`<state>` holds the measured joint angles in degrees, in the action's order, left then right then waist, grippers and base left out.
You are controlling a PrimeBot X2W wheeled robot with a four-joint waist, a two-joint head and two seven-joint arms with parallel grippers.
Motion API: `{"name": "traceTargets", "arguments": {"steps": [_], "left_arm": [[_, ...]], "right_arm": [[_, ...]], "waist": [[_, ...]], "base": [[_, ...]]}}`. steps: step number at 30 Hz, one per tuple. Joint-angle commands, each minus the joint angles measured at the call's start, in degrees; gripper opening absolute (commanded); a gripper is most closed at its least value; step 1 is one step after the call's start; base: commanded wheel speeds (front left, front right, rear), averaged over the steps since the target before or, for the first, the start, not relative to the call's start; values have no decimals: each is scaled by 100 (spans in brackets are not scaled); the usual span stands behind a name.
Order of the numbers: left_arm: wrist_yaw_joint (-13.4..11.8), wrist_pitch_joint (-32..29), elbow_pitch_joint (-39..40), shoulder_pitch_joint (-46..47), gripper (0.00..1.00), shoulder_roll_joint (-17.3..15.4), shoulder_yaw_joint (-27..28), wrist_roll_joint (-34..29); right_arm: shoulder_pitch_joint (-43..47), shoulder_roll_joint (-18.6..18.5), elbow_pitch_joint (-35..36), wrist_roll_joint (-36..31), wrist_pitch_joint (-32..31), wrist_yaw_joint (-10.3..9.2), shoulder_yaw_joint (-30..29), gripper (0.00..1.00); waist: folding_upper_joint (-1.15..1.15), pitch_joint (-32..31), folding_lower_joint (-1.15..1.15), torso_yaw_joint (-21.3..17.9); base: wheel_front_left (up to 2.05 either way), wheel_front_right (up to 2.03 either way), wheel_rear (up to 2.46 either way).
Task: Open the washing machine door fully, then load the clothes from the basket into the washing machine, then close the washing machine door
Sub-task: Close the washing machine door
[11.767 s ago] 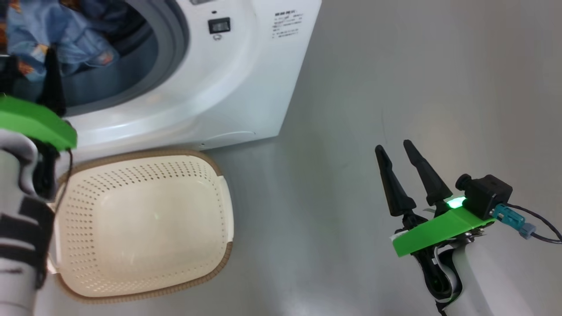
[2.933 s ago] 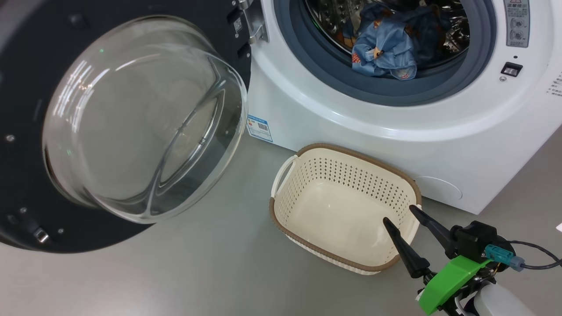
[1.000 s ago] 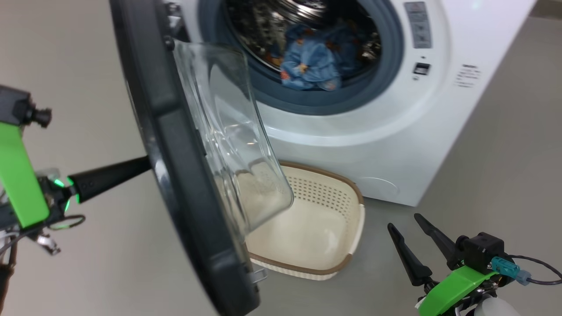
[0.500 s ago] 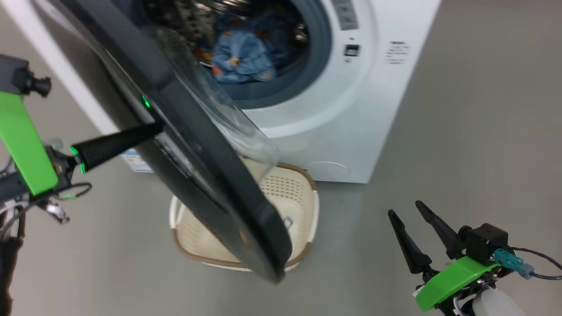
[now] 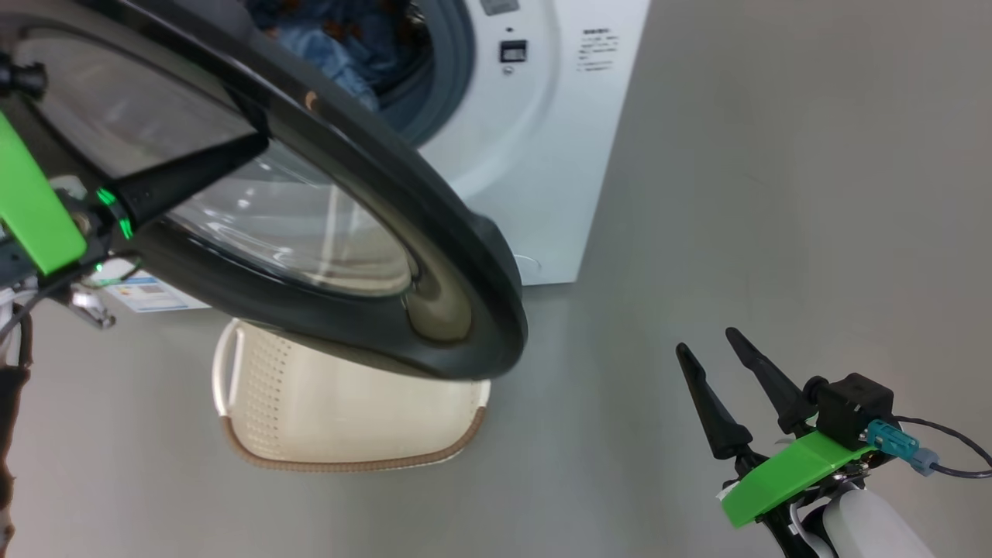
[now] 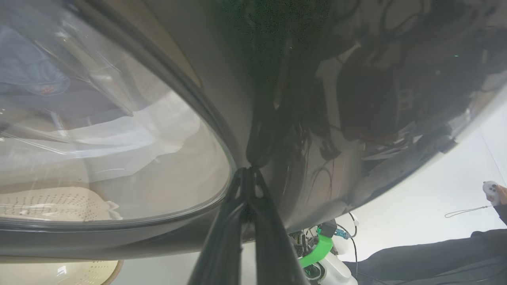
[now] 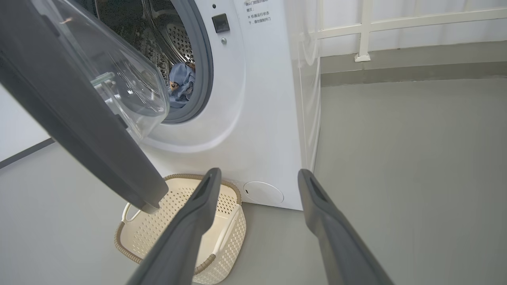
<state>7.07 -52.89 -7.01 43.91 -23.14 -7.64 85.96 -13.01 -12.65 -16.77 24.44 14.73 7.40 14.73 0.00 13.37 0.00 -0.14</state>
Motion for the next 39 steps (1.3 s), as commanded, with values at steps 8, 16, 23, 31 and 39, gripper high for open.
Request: {"name": "traceTargets", "arguments": {"steps": [8, 16, 23, 31, 39], "left_arm": [[42, 345, -175, 368, 0, -289, 120, -47], [42, 509, -130, 152, 0, -386, 12, -24], [42, 855, 121, -471, 29, -488, -39, -5], [42, 1387, 273, -1319, 100, -573, -86, -44], [42, 2203, 330, -2075, 100, -704, -117, -222]], "right_arm": [[-108, 2, 131, -55, 27, 9, 80, 100], [-44, -29, 108, -66, 27, 9, 74, 100], [66, -74, 66, -35, 27, 9, 112, 100], [220, -153, 63, 7, 27, 9, 126, 100], [310, -214, 73, 45, 27, 9, 119, 100]], "waist": [[0, 58, 0, -148], [0, -76, 0, 2], [0, -299, 0, 160], [0, -473, 0, 335], [0, -560, 0, 312]], "base": [[0, 0, 0], [0, 0, 0], [0, 0, 0], [0, 0, 0], [0, 0, 0]]}}
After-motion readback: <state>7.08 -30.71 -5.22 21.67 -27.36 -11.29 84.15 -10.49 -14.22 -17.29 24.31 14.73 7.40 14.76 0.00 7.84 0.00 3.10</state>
